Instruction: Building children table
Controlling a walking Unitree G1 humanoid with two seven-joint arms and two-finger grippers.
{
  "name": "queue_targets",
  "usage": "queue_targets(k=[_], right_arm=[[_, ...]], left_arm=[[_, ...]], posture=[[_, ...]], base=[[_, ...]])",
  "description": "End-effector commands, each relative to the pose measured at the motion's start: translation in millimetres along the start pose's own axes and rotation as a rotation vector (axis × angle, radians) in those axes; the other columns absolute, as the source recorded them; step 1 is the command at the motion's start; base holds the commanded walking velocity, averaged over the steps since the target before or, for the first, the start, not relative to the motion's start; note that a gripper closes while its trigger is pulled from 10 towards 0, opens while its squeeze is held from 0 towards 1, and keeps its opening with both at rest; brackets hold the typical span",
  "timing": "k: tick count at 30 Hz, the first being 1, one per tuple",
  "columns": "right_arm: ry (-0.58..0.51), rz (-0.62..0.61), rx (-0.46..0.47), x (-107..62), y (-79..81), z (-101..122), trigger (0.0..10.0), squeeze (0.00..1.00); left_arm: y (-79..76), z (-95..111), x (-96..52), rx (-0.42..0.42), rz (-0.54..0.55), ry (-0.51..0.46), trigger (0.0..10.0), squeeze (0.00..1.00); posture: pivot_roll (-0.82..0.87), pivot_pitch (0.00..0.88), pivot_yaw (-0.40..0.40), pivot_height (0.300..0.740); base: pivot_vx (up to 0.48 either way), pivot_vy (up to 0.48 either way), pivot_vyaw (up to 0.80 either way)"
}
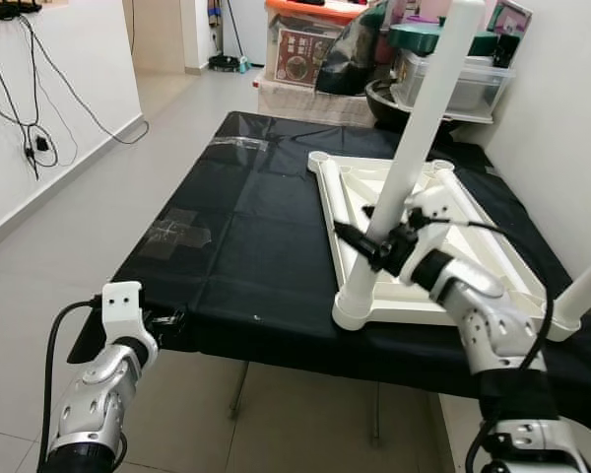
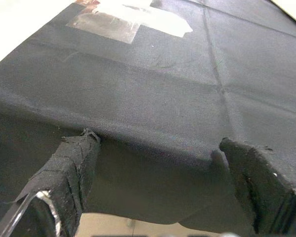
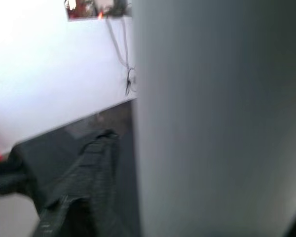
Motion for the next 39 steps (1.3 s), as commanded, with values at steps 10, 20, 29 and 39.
queue_targets(k=[10,20,29,39], right_arm=[[0.291,-0.604,0.041,12.8,-30.1,-32.4,0.0,0.00],[0.149,-0.512,0.120,26.0,53.9,2.4,10.0,0.22],[0.020,-0.387,0.101,29.0,27.0,24.0,10.0,0.00],[0.016,-0.098,-0.055,27.3,-2.2,25.7,0.0,0.00]], left_arm=[[-6.8,0.1,-4.3,0.031,-0.051,-0.012,10.0,0.00],[-59.6,12.7,-32.9,0.193,-0.346,-0.082,10.0,0.00],[-91.3,10.5,-64.0,0.243,-0.577,-0.027,10.0,0.00],[-111.5,-11.8,-87.1,0.234,-0.722,0.099,10.0,0.00]], posture=[[0.10,0.000,-0.129,0.740],[0.09,0.000,-0.099,0.740],[0.10,0.000,-0.099,0.740],[0.11,0.000,-0.106,0.740]], base=[[0.000,0.000,0.00],[0.000,0.000,0.00],[0.000,0.000,0.00],[0.000,0.000,0.00]])
Point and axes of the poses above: a point about 5 cm out from each wrist's last joint towards the gripper, its own x axis pointing out of the wrist towards the gripper, its own z axis along the axis of the wrist's last joint, y = z × x, the point moved 1 cm from there along x, pointing out of the wrist towards the gripper, and after that the axes turned 13 degrees about -x, right-handed, at the moved point
